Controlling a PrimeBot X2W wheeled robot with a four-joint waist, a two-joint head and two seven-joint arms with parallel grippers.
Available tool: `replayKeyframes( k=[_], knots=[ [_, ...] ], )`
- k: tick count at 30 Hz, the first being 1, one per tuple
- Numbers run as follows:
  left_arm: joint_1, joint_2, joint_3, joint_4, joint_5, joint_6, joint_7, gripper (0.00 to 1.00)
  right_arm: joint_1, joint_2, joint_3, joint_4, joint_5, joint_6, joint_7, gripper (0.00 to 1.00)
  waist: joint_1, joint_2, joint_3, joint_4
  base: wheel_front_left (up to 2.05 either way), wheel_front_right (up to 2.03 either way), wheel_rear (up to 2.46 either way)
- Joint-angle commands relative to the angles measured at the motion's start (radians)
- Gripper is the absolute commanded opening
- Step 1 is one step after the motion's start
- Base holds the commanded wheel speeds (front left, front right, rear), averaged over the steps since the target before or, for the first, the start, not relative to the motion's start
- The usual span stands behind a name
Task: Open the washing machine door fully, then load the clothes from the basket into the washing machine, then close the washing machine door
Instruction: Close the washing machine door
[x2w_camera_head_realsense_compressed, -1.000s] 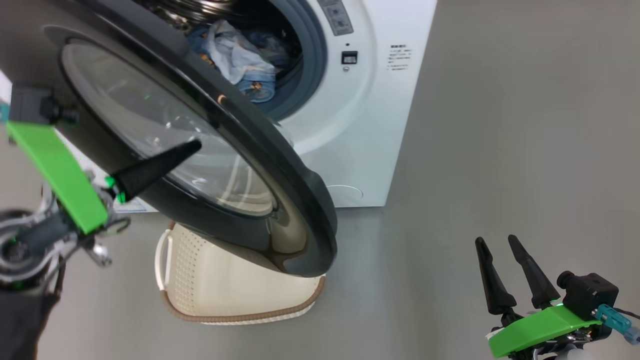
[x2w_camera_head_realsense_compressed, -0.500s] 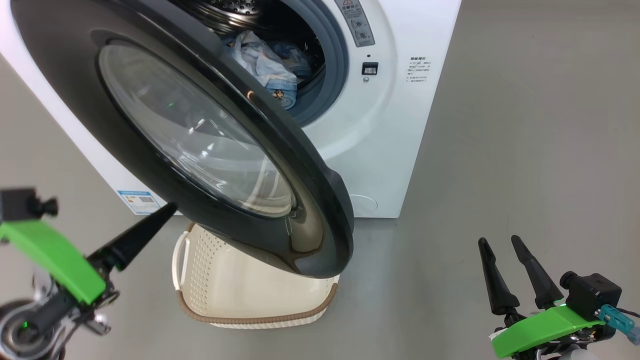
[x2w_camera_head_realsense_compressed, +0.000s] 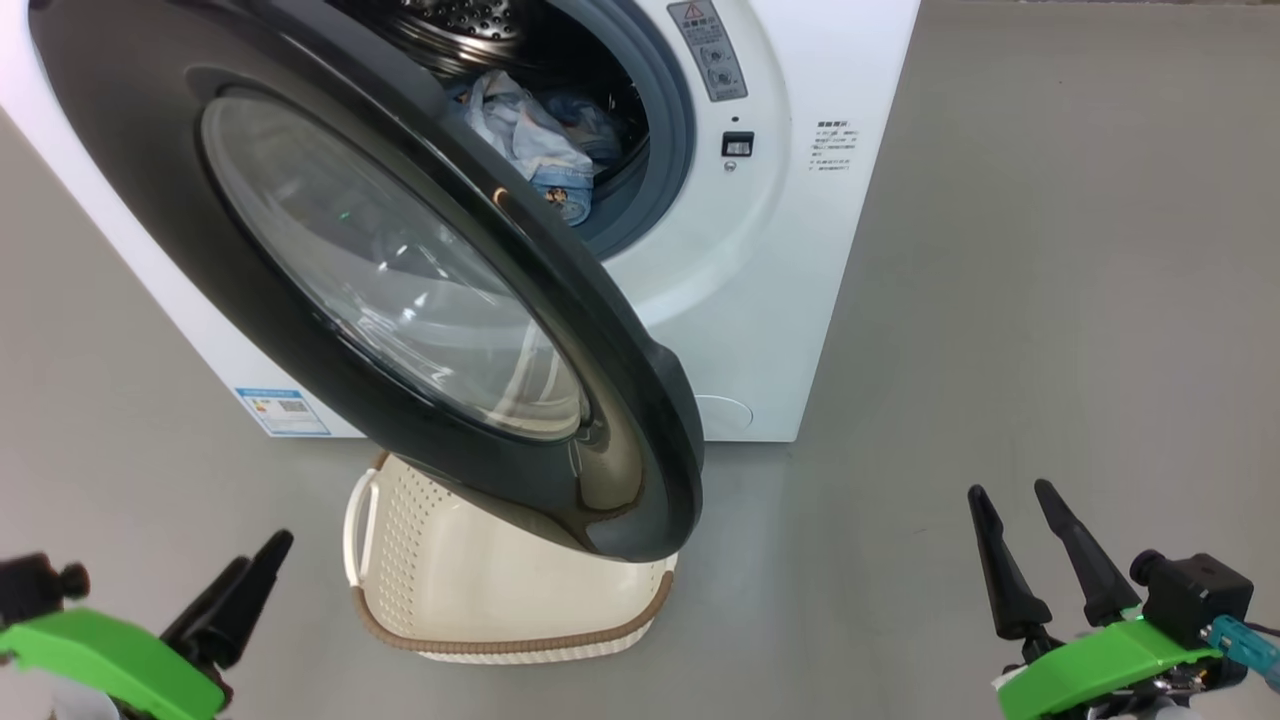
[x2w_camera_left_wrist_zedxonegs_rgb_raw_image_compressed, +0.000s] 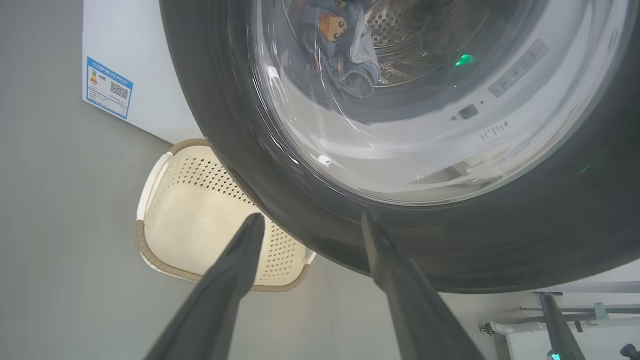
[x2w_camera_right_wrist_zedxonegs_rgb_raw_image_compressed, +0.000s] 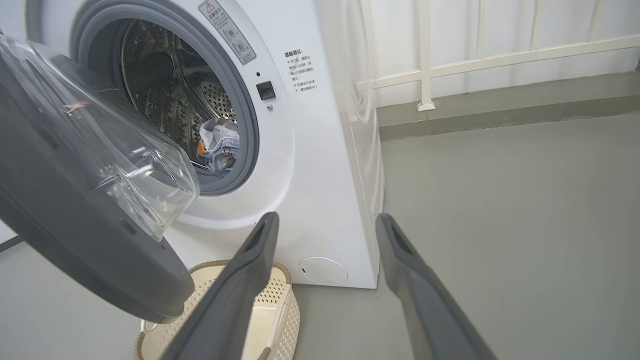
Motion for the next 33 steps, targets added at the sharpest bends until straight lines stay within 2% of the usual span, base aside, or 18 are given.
replayKeyframes(
  k=[1, 9, 11, 17, 21, 28, 33],
  knots=[
    [-0.022, 0.049, 0.028, -0.005, 0.012, -0.007, -0.034, 1.0, 0.01, -0.017, 0.024, -0.019, -0.005, 0.002, -0.005, 1.0, 0.0, -0.0001, -0.001, -0.003, 0.0, 0.0, 0.0],
    [0.001, 0.051, -0.078, 0.057, 0.05, -0.007, -0.248, 1.0, 0.013, -0.026, 0.027, -0.012, -0.003, 0.002, -0.005, 1.0, 0.0, -0.0001, -0.004, -0.033, 0.0, 0.0, 0.0],
    [-0.002, 0.052, -0.116, 0.084, 0.066, -0.007, -0.332, 1.0, 0.014, -0.027, 0.023, -0.012, -0.002, 0.002, -0.005, 1.0, 0.0, -0.0001, -0.004, -0.043, 0.0, 0.0, 0.0],
    [-0.027, 0.062, -0.174, 0.147, 0.169, -0.007, -0.418, 1.0, 0.015, -0.028, 0.013, -0.018, -0.002, 0.002, -0.005, 1.0, 0.0, -0.0001, 0.001, -0.062, 0.0, 0.0, 0.0],
    [-0.04, 0.03, -0.094, 0.169, 0.275, -0.007, -0.423, 1.0, 0.019, -0.028, 0.003, -0.02, -0.002, 0.002, -0.005, 1.0, 0.0, -0.0001, 0.002, -0.069, 0.0, 0.0, 0.0],
    [0.009, -0.074, 0.09, 0.129, 0.548, -0.007, -0.423, 1.0, 0.025, -0.029, -0.009, -0.023, -0.003, 0.002, -0.005, 1.0, 0.0, -0.0001, 0.0, -0.083, 0.0, 0.0, 0.0],
    [0.042, -0.134, 0.157, 0.093, 0.679, -0.007, -0.424, 1.0, 0.027, -0.032, -0.016, -0.025, -0.004, 0.002, -0.005, 1.0, 0.0, -0.0001, 0.002, -0.089, 0.0, 0.0, 0.0]
  ],
)
